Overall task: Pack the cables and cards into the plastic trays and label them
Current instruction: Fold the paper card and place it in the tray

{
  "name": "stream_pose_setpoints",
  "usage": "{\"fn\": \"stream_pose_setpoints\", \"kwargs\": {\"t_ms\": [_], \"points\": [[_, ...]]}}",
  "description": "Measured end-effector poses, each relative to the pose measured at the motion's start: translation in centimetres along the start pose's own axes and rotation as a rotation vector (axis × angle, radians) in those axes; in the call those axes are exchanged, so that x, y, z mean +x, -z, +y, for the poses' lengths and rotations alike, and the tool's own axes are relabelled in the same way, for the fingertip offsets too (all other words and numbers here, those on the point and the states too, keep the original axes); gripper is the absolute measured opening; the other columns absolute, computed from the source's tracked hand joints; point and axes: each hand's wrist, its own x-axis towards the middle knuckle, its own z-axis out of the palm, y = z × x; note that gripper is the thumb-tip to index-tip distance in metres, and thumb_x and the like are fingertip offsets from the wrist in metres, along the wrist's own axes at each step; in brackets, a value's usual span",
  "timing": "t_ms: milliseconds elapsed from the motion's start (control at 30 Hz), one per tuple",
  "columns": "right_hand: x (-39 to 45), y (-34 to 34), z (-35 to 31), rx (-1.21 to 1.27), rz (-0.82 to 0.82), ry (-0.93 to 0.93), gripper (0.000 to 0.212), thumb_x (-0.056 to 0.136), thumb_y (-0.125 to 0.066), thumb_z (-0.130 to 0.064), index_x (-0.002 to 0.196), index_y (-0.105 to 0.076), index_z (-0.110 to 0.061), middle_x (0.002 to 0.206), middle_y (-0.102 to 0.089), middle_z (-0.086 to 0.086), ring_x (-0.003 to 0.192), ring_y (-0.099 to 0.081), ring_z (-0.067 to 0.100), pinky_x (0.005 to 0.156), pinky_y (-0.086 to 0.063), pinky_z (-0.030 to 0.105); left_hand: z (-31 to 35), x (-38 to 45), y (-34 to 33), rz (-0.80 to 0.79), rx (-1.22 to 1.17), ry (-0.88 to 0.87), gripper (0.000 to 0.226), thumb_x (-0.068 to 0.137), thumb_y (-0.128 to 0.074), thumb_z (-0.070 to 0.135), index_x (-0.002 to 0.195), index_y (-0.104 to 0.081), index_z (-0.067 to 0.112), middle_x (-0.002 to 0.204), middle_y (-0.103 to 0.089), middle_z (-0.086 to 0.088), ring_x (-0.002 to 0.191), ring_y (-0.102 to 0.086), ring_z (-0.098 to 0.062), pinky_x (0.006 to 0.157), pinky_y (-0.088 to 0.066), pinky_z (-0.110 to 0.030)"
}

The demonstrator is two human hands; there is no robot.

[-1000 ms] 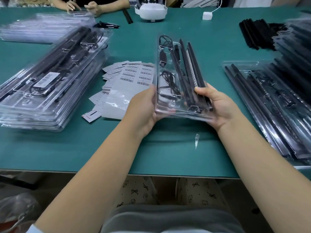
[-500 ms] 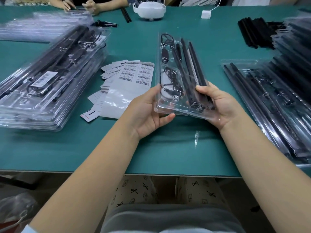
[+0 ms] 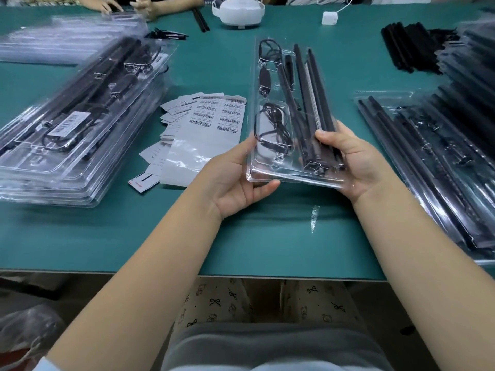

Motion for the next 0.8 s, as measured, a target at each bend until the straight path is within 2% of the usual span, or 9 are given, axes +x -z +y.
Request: {"fn": "stream_pose_setpoints", "kwargs": {"t_ms": [100,200,233,300,367,433,633,733,800], "points": [[0.3,0.2,0.0,0.033,0.075,0.009,0.029,0.089,-0.048,0.004,0.115,-0.055,-0.006,0.092,-0.073,0.013,0.081,-0.072,0.026,0.067,-0.057,0.039,0.2,0.1,-0.1,0.028,-0.027,-0.086,0.045,0.098,-0.038,0.050,0.108,-0.061,0.011,0.083,-0.068,-0.006,0.059,-0.067,-0.016,0.046,-0.053,-0.025],[0.5,0.6,0.0,-0.006,0.129,0.014,0.032,0.087,-0.050,0.006,0.117,-0.055,-0.005,0.093,-0.073,0.015,0.080,-0.072,0.028,0.066,-0.057,0.040,0.3,0.1,-0.1,0.059,0.059,-0.127,0.066,0.091,-0.043,0.061,0.124,-0.053,0.005,0.096,-0.069,-0.007,0.064,-0.070,-0.018,0.049,-0.053,-0.025],[0.5,0.6,0.1,-0.035,0.129,0.017,0.036,0.086,-0.051,0.006,0.121,-0.053,-0.004,0.095,-0.072,0.016,0.082,-0.071,0.030,0.067,-0.057,0.041,0.2,0.1,-0.1,0.095,0.114,-0.142,0.065,0.090,-0.049,0.058,0.124,-0.052,0.002,0.103,-0.066,-0.009,0.064,-0.070,-0.018,0.048,-0.053,-0.025],[0.5,0.7,0.1,-0.067,0.111,0.027,0.045,0.083,-0.054,0.005,0.126,-0.050,-0.005,0.102,-0.070,0.018,0.086,-0.070,0.033,0.071,-0.056,0.044,-0.1,0.3,0.0,0.140,0.181,-0.169,0.045,0.090,-0.060,0.041,0.111,-0.061,0.000,0.106,-0.064,-0.014,0.063,-0.069,-0.017,0.047,-0.053,-0.024],[0.5,0.8,0.1,-0.082,0.111,0.039,0.054,0.080,-0.057,0.004,0.132,-0.046,-0.005,0.109,-0.068,0.019,0.091,-0.068,0.035,0.077,-0.055,0.047,-0.2,0.3,0.2,0.120,0.163,-0.169,0.023,0.092,-0.061,0.027,0.096,-0.065,0.004,0.094,-0.072,-0.010,0.067,-0.071,-0.019,0.047,-0.053,-0.024],[0.5,0.8,0.1,-0.090,0.121,0.042,0.059,0.078,-0.060,0.002,0.134,-0.043,-0.004,0.111,-0.067,0.019,0.093,-0.068,0.037,0.079,-0.054,0.049,-0.1,0.2,0.3,0.114,0.138,-0.172,0.016,0.093,-0.060,0.021,0.091,-0.065,0.006,0.082,-0.073,-0.006,0.067,-0.071,-0.020,0.046,-0.053,-0.024],[0.0,0.7,0.0,-0.057,0.099,0.017,0.050,0.083,-0.056,0.004,0.131,-0.046,-0.001,0.103,-0.070,0.020,0.089,-0.069,0.035,0.073,-0.056,0.045,0.0,0.2,0.2,0.137,0.177,-0.179,0.023,0.088,-0.065,0.028,0.098,-0.067,0.008,0.088,-0.069,-0.008,0.053,-0.064,-0.015,0.041,-0.050,-0.021],[-0.4,0.5,-0.2,-0.112,0.054,0.016,0.050,0.082,-0.056,0.002,0.131,-0.048,-0.004,0.111,-0.068,0.021,0.095,-0.068,0.037,0.076,-0.055,0.044,-0.2,0.4,0.1,0.163,0.326,-0.168,0.048,0.080,-0.070,0.048,0.108,-0.067,0.009,0.108,-0.062,-0.011,0.071,-0.058,-0.019,0.041,-0.046,-0.021],[-0.5,0.0,-0.1,-0.128,0.061,-0.014,0.051,0.083,-0.057,0.000,0.133,-0.047,-0.003,0.115,-0.066,0.023,0.096,-0.068,0.038,0.075,-0.056,0.044,-0.4,0.5,0.0,0.168,0.378,-0.190,0.045,0.079,-0.072,0.046,0.100,-0.069,0.007,0.099,-0.060,-0.012,0.067,-0.057,-0.017,0.039,-0.043,-0.020]]}}
